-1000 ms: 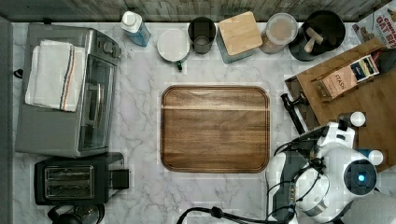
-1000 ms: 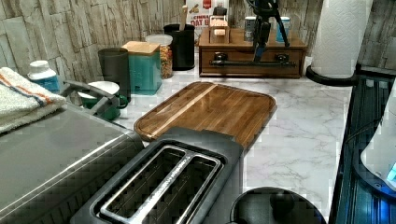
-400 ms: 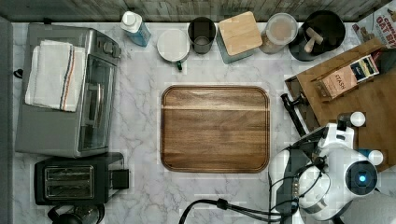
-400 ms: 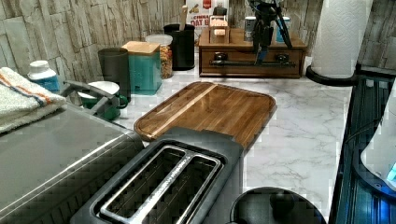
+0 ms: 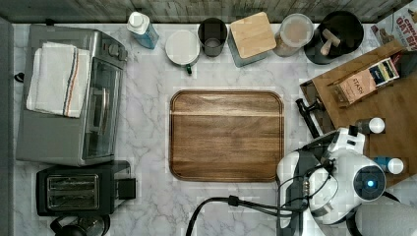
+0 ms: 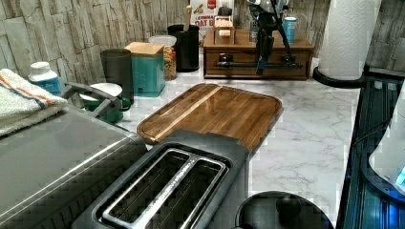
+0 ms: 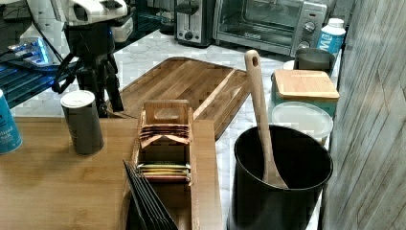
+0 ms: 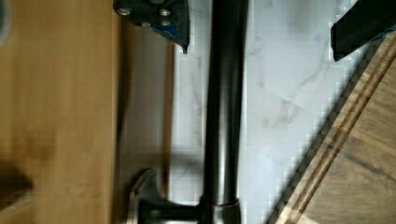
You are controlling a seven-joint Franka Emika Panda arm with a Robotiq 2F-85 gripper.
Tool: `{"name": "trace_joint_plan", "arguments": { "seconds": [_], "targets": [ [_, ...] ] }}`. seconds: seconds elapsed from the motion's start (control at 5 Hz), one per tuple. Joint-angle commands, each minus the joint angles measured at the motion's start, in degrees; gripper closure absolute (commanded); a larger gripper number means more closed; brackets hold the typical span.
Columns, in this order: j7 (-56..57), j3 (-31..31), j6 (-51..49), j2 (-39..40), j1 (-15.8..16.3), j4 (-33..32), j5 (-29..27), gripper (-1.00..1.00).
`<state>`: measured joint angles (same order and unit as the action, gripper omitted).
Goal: Open the drawer.
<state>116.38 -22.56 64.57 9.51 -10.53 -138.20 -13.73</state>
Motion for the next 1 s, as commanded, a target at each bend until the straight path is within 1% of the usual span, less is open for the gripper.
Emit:
{"name": "trace_joint_plan", "arguments": {
  "seconds": [0.2, 0.4, 0.6, 0.8, 1.0],
  "targets": [
    [3.0, 2.6, 9.7, 0.7, -0.5, -0.6, -6.6, -1.00],
    [3.1, 3.1, 7.4, 2.3, -1.2, 0.9, -6.4, -1.00],
    [5.1, 4.7, 8.6, 3.5, -2.1, 0.7, -9.9, -1.00],
    [1.6, 3.2, 8.6, 3.2, -0.4, 0.0, -6.3, -1.00],
    [-6.5, -1.3, 4.8, 1.3, 4.0, -0.2, 1.5, -1.00]
  ]
}}
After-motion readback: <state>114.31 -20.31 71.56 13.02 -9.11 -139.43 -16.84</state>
